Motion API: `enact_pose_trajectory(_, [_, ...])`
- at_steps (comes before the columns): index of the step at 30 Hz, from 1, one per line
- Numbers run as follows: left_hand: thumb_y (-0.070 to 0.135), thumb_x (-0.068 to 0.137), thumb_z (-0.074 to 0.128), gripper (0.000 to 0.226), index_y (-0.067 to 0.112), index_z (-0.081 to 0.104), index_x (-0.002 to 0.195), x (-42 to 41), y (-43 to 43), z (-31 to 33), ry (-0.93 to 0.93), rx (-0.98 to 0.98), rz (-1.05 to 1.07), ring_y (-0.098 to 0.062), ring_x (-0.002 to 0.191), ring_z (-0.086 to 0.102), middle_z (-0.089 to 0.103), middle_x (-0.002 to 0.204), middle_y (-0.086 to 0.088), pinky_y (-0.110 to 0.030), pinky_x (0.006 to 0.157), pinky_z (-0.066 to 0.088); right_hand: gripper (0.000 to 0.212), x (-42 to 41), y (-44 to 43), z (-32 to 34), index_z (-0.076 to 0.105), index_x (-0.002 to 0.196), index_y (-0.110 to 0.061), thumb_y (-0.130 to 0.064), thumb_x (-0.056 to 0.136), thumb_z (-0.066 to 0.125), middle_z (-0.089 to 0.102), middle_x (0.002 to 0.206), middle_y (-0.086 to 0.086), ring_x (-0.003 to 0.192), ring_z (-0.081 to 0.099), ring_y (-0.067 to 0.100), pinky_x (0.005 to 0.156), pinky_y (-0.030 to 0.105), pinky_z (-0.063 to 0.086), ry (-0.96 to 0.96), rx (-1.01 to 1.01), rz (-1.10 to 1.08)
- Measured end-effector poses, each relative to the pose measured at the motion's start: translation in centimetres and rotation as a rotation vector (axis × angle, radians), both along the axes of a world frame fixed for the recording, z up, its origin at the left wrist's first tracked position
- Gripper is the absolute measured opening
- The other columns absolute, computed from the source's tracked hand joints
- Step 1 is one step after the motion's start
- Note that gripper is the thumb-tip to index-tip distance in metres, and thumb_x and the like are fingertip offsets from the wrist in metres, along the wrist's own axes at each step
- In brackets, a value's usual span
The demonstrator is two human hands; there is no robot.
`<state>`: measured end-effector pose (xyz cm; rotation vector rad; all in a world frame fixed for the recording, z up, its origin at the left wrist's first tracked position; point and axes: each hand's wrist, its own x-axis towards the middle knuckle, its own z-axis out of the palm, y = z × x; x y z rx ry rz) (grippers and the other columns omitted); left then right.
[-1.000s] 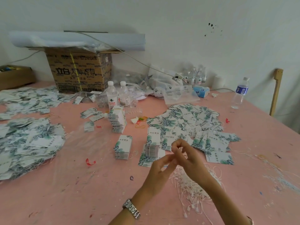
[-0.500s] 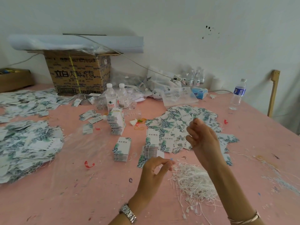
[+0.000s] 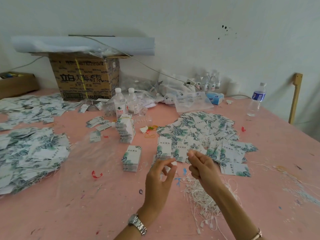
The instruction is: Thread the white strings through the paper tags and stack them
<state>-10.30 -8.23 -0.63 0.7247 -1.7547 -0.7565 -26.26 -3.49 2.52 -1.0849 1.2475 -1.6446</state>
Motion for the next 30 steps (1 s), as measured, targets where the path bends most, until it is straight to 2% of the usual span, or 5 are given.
enact_pose_trajectory(3, [0.024, 0.091, 0.07, 0.023, 0.023, 0.072, 0.115, 0.0, -1.1, -0.1, -0.125, -0.209, 0.193, -0.009, 0.089, 0.06, 0.064, 0.099, 0.01, -0.019, 0.086, 0.046, 0.026, 0.0, -0.4, -1.4, 0.05, 0.078, -0.014, -0.034, 0.092, 0.061, 0.015, 0.063, 0.003, 0.047, 0.012, 0.011, 0.043, 0.023, 0.013, -0.034, 0.01, -0.004])
enact_pose_trajectory(7, [0.033, 0.092, 0.068, 0.026, 0.024, 0.074, 0.117, -0.4, -1.9, -0.1, -0.231, -0.354, 0.197, -0.017, 0.094, 0.059, 0.064, 0.1, 0.006, -0.039, 0.075, 0.052, 0.021, 0.1, -0.6, -3.1, 0.065, 0.081, -0.019, -0.037, 0.093, 0.065, 0.021, 0.058, -0.003, 0.044, 0.014, 0.011, 0.04, 0.021, 0.017, -0.001, 0.019, 0.021])
enact_pose_trajectory(20, [0.037, 0.095, 0.062, 0.018, 0.024, 0.074, 0.097, -0.4, -1.4, -2.0, -0.141, -0.307, 0.166, -0.011, 0.087, 0.058, 0.064, 0.093, 0.013, -0.037, 0.073, 0.051, 0.028, 0.2, -0.7, -4.7, 0.073, 0.097, -0.008, -0.036, 0.091, 0.072, 0.023, 0.05, -0.005, 0.043, 0.015, 0.013, 0.042, 0.02, 0.019, 0.072, 0.087, 0.11])
enact_pose_trajectory(28, [0.034, 0.089, 0.073, 0.016, 0.024, 0.076, 0.101, 0.2, -2.3, -1.4, -0.279, -0.451, 0.262, -0.017, 0.088, 0.059, 0.065, 0.098, 0.009, -0.037, 0.071, 0.049, 0.018, 0.1, -0.5, -4.8, 0.075, 0.087, -0.014, -0.032, 0.086, 0.072, 0.024, 0.053, -0.003, 0.043, 0.016, 0.01, 0.04, 0.018, 0.02, 0.025, 0.114, 0.093])
enact_pose_trajectory(30, [0.037, 0.081, 0.081, 0.037, 0.024, 0.073, 0.114, 0.2, -3.0, -0.9, -0.437, -0.518, 0.347, -0.021, 0.1, 0.057, 0.064, 0.113, 0.004, -0.034, 0.076, 0.051, 0.019, 0.0, -0.5, -4.8, 0.075, 0.086, -0.015, -0.034, 0.084, 0.073, 0.022, 0.055, 0.0, 0.044, 0.015, 0.011, 0.039, 0.018, 0.02, 0.014, 0.114, 0.073])
